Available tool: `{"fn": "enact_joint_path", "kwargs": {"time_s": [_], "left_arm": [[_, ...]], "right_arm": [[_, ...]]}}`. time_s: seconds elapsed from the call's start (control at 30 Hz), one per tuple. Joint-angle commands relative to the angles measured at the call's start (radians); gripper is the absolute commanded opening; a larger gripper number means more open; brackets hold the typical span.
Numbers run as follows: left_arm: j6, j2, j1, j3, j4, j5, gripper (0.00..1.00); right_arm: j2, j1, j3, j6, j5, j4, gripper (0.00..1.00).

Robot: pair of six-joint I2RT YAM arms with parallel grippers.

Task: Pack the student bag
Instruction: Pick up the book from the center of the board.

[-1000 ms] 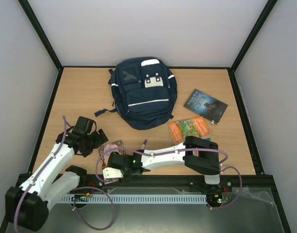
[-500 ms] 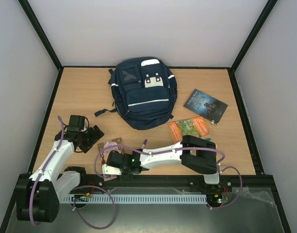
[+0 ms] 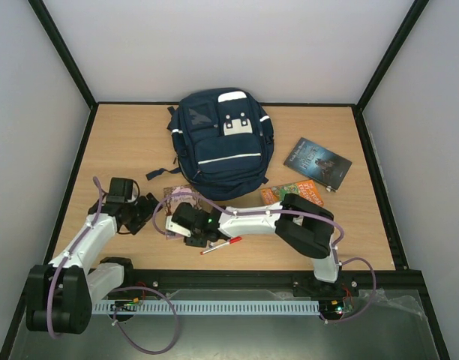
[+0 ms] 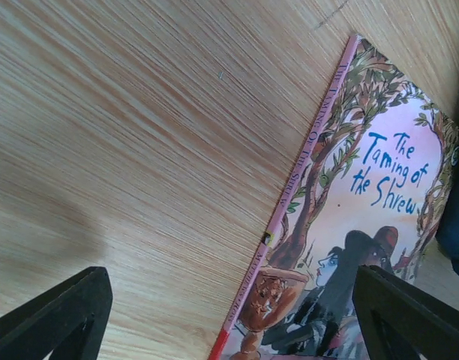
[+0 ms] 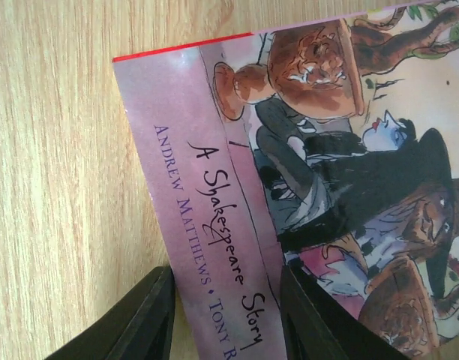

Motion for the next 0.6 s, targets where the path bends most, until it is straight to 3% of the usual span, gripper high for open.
{"fn": "enact_joint_path", "kwargs": {"time_s": [0.0,0.27,0.57], "left_arm": [[0.02,0.023,0.006,-0.028,0.045,0.017,0.9],[0.068,0.021,0.006,-0.018,0.118,0.087,0.89],[0.135,0.025,0.005,0.012,0.163,0.035,0.86]], "right_arm": [[-0.052,0.002,0.012,-0.009,-0.004,-0.02,0.38],[-0.221,-0.038,0.013,-0.006,-0.213,-0.129,0.47],[-0.209,-0.316,0.052,0.25,-0.478,-0.147,0.48]]}}
